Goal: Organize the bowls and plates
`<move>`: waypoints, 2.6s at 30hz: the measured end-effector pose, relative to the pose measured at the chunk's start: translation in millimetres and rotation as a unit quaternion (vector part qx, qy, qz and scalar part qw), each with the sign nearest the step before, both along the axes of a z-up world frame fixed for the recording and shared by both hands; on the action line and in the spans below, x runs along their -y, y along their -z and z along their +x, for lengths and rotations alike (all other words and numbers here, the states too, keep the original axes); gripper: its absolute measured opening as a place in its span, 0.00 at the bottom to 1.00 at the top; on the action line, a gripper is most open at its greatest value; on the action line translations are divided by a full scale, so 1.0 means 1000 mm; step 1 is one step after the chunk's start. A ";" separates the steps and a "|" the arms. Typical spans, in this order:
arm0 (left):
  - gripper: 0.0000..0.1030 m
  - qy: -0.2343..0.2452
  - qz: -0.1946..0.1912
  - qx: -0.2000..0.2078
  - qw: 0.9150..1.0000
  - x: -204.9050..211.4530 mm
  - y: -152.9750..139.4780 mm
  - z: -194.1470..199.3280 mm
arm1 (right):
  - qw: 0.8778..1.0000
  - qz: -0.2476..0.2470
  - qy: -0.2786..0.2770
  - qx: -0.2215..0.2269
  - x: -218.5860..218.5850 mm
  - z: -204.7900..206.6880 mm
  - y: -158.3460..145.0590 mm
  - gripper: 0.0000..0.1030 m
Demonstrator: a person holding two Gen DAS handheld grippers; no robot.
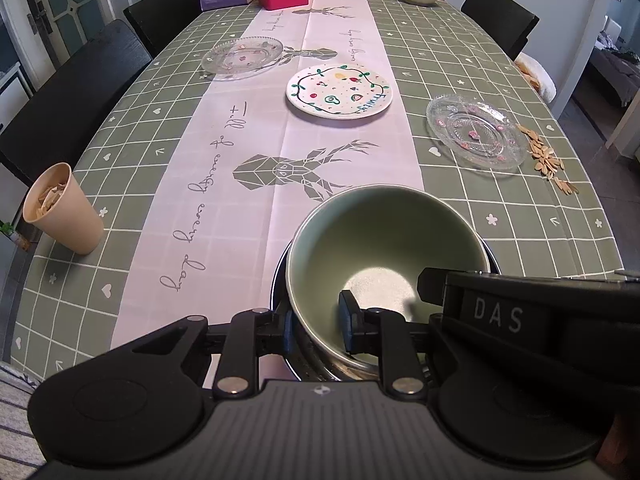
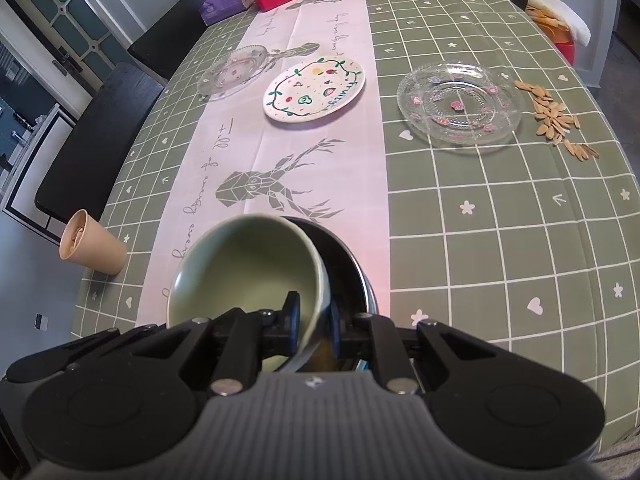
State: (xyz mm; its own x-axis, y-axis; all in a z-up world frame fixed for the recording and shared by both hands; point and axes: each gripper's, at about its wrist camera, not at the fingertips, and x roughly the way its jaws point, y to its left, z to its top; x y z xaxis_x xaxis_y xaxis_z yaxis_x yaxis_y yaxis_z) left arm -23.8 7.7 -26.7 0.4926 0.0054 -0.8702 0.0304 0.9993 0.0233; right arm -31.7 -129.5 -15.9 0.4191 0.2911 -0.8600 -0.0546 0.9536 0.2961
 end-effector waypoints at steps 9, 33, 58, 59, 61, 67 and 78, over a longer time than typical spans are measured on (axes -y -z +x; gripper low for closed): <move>0.30 0.026 0.013 0.012 1.000 0.000 -0.001 -0.002 | 0.999 0.031 -0.013 -0.025 0.007 0.007 0.006 0.17; 0.61 0.089 -0.094 0.017 0.991 -0.033 -0.029 -0.003 | 0.997 0.048 -0.052 0.012 0.016 0.004 -0.015 0.56; 0.50 0.035 -0.197 0.011 0.980 -0.082 0.018 0.003 | 0.996 0.086 -0.028 0.018 0.047 0.003 0.030 0.29; 0.48 0.033 -0.202 0.006 0.979 -0.082 0.019 0.003 | 0.996 0.084 -0.027 0.018 0.045 0.004 0.030 0.29; 0.42 0.029 -0.203 -0.002 0.979 -0.082 0.021 0.002 | 0.996 0.078 -0.029 0.021 0.041 0.004 0.031 0.29; 0.36 -0.011 -0.157 0.003 0.987 -0.098 0.021 0.004 | 0.998 0.056 -0.031 0.012 0.005 0.004 0.028 0.27; 0.36 -0.067 -0.156 0.014 0.985 -0.149 0.021 0.007 | 0.998 0.046 -0.042 0.015 -0.058 0.011 0.028 0.27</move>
State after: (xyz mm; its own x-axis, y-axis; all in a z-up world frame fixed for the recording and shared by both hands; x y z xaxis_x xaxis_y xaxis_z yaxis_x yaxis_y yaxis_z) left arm -17.1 156.7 -47.8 0.5298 -0.1934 -0.8258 -0.0994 0.9528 -0.2869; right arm -20.6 -71.3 -43.8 0.4155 0.4032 -0.8153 -0.1430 0.9142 0.3792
